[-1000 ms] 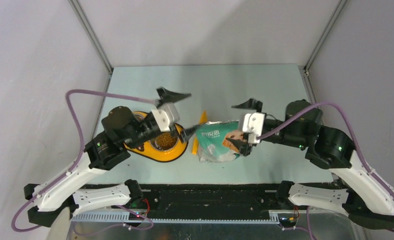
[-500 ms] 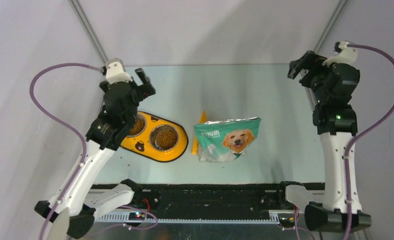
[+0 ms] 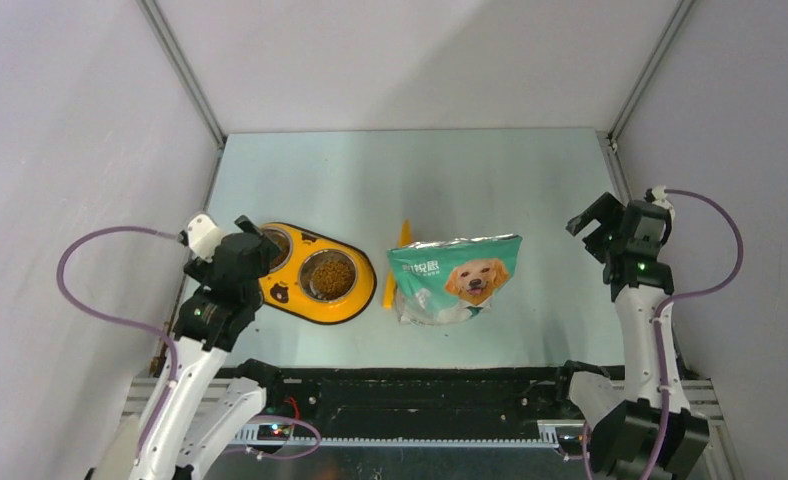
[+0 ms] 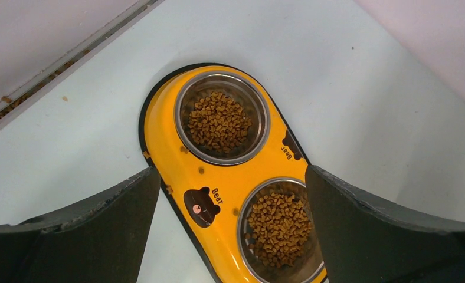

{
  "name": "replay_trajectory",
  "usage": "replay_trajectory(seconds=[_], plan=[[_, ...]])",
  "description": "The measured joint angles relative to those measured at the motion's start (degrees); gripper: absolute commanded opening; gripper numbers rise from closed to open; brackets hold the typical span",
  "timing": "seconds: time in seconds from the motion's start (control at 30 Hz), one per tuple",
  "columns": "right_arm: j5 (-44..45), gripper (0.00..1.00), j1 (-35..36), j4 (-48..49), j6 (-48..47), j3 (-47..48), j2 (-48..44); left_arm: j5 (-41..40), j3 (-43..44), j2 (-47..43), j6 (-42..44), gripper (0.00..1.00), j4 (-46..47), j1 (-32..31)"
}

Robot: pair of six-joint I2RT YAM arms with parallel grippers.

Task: Serve the pet food
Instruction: Reset both arms

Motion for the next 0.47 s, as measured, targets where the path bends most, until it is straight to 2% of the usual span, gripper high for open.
replay_trajectory(seconds=[0.47], plan=[[2.4, 0.99, 0.0, 1.8, 2.9, -7.3, -20.2, 2.2, -8.4, -14.4, -3.5, 0.99, -1.7, 0.0]])
